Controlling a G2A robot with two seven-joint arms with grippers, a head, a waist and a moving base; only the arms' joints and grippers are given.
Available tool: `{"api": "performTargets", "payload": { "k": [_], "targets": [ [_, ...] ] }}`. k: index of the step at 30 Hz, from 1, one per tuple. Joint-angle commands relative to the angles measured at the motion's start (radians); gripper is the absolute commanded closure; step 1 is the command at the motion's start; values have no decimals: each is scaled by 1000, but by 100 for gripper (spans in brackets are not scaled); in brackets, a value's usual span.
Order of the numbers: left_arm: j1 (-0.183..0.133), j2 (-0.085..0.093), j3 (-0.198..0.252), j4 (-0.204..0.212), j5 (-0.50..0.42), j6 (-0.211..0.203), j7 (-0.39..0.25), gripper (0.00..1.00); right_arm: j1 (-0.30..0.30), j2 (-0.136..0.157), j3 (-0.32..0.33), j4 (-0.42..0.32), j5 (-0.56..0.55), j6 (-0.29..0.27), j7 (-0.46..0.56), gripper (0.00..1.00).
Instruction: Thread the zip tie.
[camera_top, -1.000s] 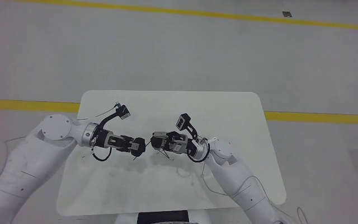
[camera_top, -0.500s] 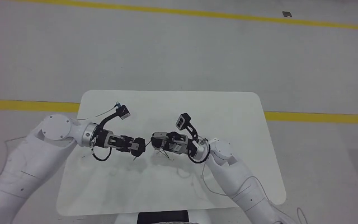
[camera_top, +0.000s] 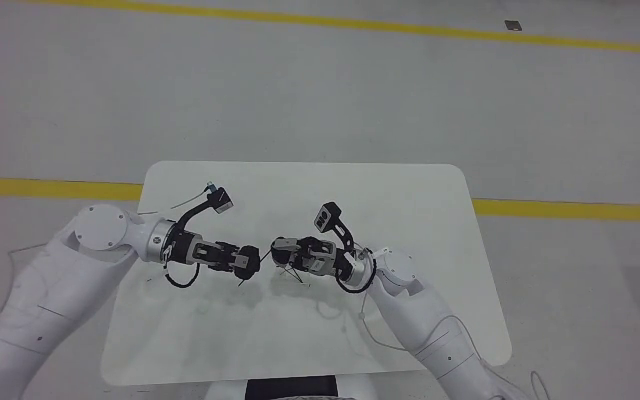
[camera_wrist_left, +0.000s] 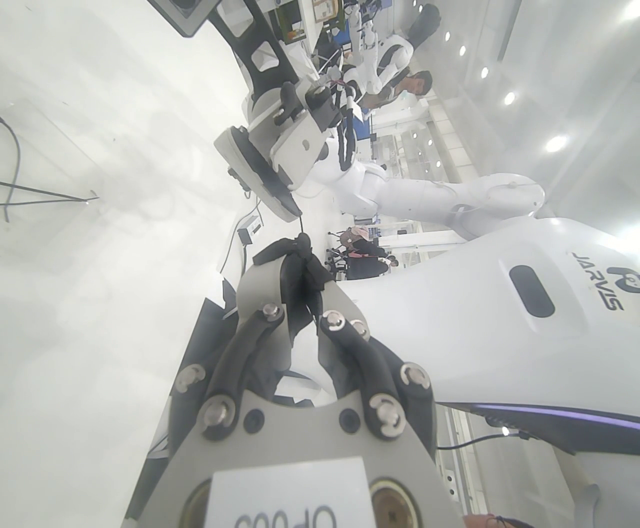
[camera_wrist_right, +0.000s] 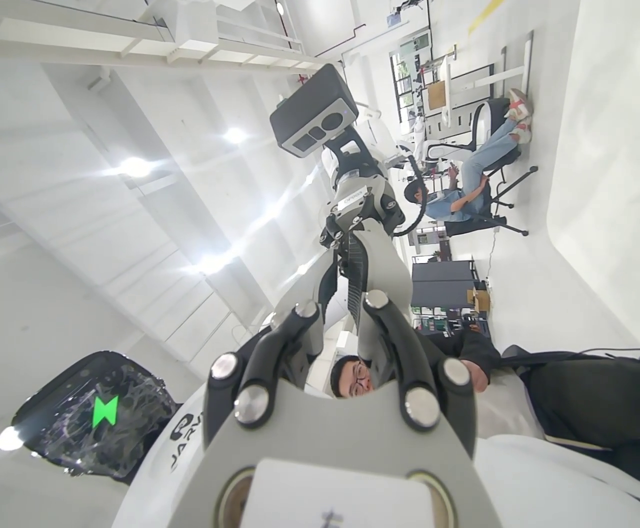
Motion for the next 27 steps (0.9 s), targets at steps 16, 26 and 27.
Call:
{"api": "performTargets", "payload": {
  "k": [16,26,27],
  "targets": [
    [0,0,0,0,0,0,0,100,-3,0,0,-8,-6,-7,3,100],
    [0,0,0,0,0,0,0,0,-10,2,6,-17,-40,-12,-39,100],
    [0,0,0,0,0,0,0,0,-11,2,8,-17,-41,-14,-43,100]
  ]
}}
